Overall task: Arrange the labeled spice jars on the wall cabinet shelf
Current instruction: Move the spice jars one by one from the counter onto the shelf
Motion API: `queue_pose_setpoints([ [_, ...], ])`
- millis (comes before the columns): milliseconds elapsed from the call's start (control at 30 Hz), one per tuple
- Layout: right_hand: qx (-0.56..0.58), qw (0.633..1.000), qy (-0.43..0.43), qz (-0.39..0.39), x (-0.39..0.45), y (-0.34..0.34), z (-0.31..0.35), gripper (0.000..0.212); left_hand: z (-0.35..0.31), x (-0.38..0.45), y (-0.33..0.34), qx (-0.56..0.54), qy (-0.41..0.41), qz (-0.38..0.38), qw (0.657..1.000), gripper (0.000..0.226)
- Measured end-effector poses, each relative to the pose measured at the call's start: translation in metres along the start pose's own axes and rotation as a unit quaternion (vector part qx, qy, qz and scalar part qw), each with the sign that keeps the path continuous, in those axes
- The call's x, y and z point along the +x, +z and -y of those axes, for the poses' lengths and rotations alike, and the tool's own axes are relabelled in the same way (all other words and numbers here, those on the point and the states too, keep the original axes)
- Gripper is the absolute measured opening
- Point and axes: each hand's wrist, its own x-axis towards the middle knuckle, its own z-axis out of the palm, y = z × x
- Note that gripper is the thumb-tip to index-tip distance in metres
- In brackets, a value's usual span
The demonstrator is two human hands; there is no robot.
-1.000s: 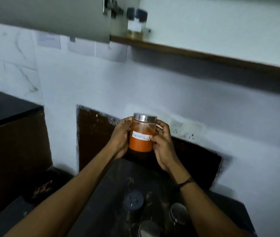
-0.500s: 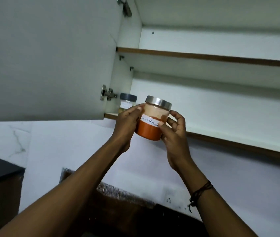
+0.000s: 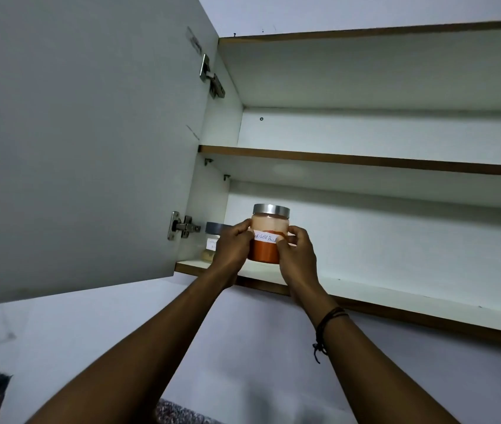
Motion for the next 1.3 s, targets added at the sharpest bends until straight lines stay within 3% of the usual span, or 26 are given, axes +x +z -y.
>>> queue_pose_setpoints([
  [300, -0.138, 0.982, 0.028, 0.124, 0.036, 0.026, -0.022, 0.041, 0.037, 0.037, 0.001, 0.096, -0.029, 0.033, 0.994, 0.037],
  [533, -0.095, 0.974, 0.052, 0.197, 0.048, 0.036, -0.034, 0.03, 0.05, 0.055, 0.003, 0.141, -0.063, 0.058, 0.986, 0.036],
  [700, -0.074, 0.964, 0.084, 0.241, 0.047, 0.039, -0.035, 0.043, 0.06, 0.065, 0.001, 0.158, -0.083, 0.074, 0.981, 0.033],
  [833, -0.078, 0.952, 0.072, 0.289, 0.049, 0.037, -0.037, 0.036, 0.062, 0.066, 0.001, 0.184, -0.082, 0.108, 0.973, 0.028],
  [933, -0.072, 0.958, 0.081, 0.267, 0.048, 0.036, -0.042, 0.018, 0.063, 0.058, 0.002, 0.202, -0.068, 0.081, 0.974, 0.029],
  [1033, -0.132, 0.971, 0.052, 0.193, 0.042, 0.033, -0.04, 0.009, 0.06, 0.043, 0.002, 0.198, -0.024, 0.024, 0.98, 0.033],
  [1133, -0.197, 0.97, 0.001, 0.142, 0.031, 0.026, -0.038, 0.019, 0.06, 0.02, -0.001, 0.184, 0.046, -0.001, 0.982, 0.039],
  [1200, -0.151, 0.981, -0.019, 0.116, 0.012, 0.016, -0.032, 0.02, 0.062, -0.001, -0.003, 0.156, 0.087, -0.008, 0.984, 0.038],
  [1300, -0.06, 0.995, -0.034, 0.076, -0.034, 0.0, -0.027, 0.038, 0.068, -0.036, -0.008, 0.134, 0.106, -0.011, 0.985, 0.037],
])
